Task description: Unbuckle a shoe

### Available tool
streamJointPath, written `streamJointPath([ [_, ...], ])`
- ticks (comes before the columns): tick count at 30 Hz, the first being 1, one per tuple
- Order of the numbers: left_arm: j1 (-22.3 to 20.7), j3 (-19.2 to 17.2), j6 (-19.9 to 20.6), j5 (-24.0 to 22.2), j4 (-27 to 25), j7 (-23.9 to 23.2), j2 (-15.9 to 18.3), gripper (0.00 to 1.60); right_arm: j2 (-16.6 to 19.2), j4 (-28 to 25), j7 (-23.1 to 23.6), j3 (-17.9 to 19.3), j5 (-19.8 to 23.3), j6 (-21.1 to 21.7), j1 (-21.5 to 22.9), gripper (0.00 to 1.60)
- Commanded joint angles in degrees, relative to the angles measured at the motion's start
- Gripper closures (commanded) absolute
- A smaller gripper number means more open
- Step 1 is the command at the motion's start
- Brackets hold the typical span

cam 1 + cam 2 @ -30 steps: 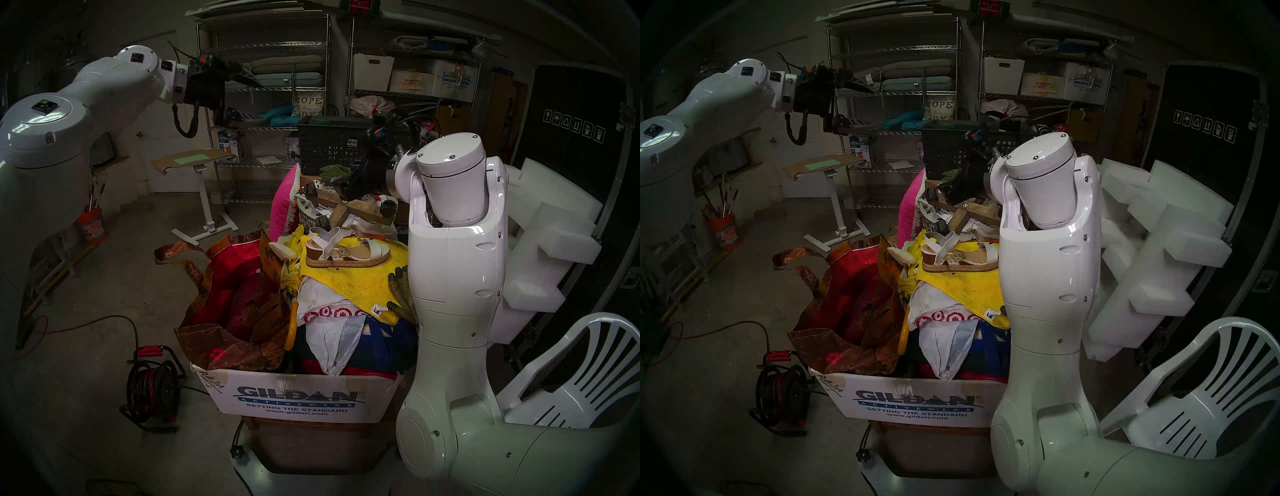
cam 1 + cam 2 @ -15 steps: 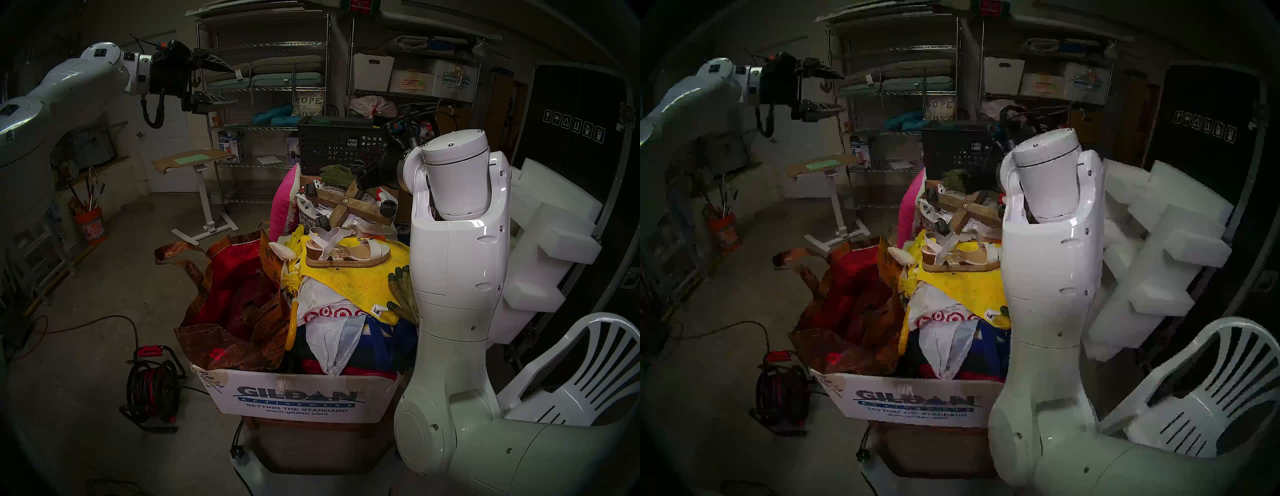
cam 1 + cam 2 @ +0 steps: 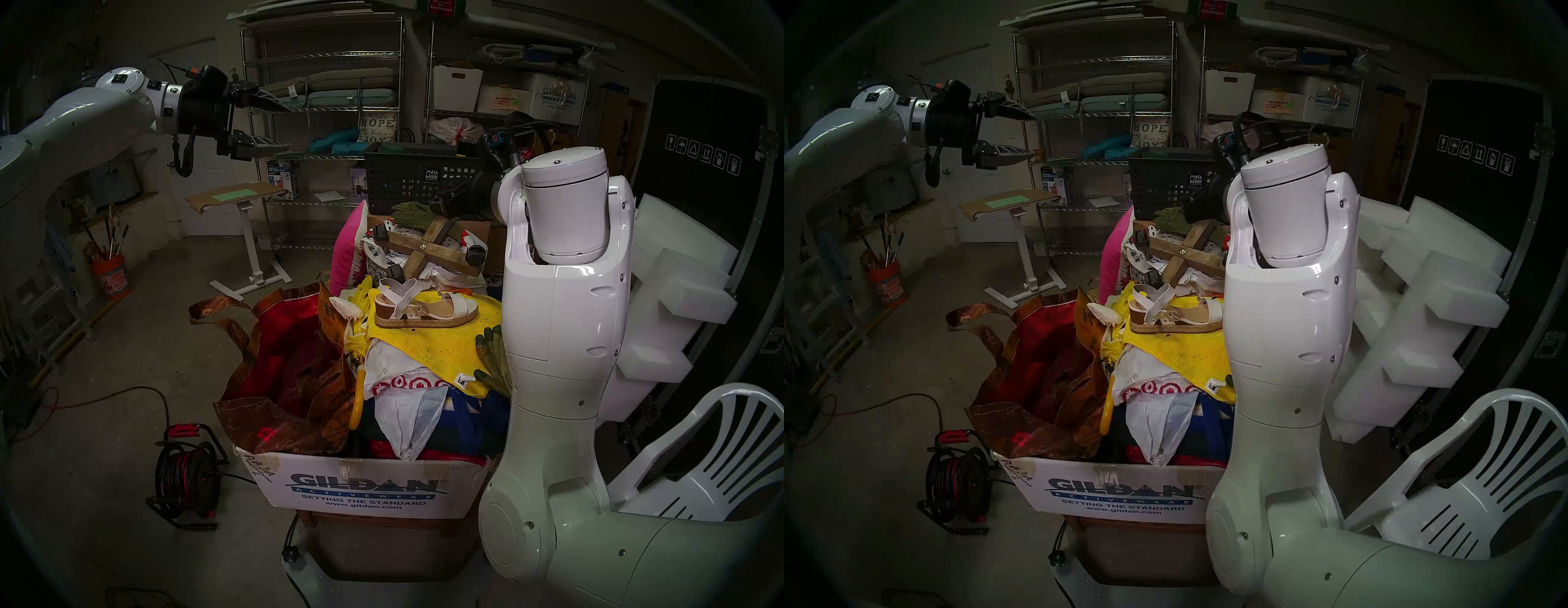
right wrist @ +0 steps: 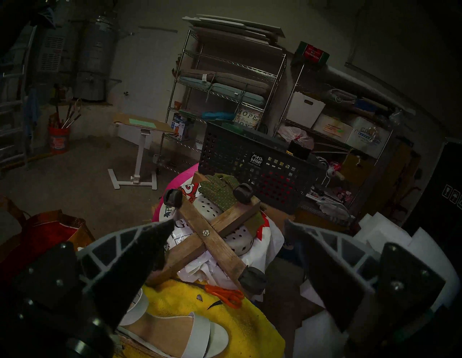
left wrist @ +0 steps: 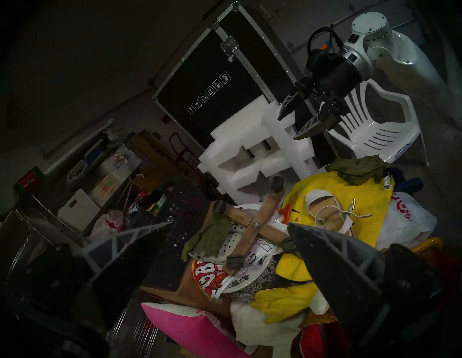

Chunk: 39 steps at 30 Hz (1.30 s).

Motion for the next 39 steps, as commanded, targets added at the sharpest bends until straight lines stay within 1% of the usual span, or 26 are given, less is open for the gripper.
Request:
streamJointPath([
  [1, -2.44, -0.9, 0.42, -0.85, -4.31, -5.54, 3.29, 0.0, -0.99, -1.5, 2.65, -0.24, 0.57, -0.13, -0.5, 0.0],
  [13, -3.5, -0.67, 1.12, -0.59, -13.67, -6.3, 8.3, 0.0, -2.27, -2.88, 2.76, 0.09, 1.39, -0.13, -2.26, 0.0],
  [23, -3.19, -0.18, 1.32, -0.31, -21.09, -5.94, 11.63, 0.0, -3.69, -4.47, 3.16, 0.18, 1.93, -0.13, -6.75, 0.0],
  [31, -2.86, 0.44, 1.47, 0.05, -26.3, -5.14, 13.83, 0.0, -1.75, -5.82, 3.17, 0.84, 2.3, -0.13, -10.15, 0.0],
  [39, -2.48, 1.55, 1.82, 0.62, -30.09, -4.56, 15.84, 0.0, 0.3, -7.58, 3.37, 1.59, 2.66, -0.13, -13.23, 0.0],
])
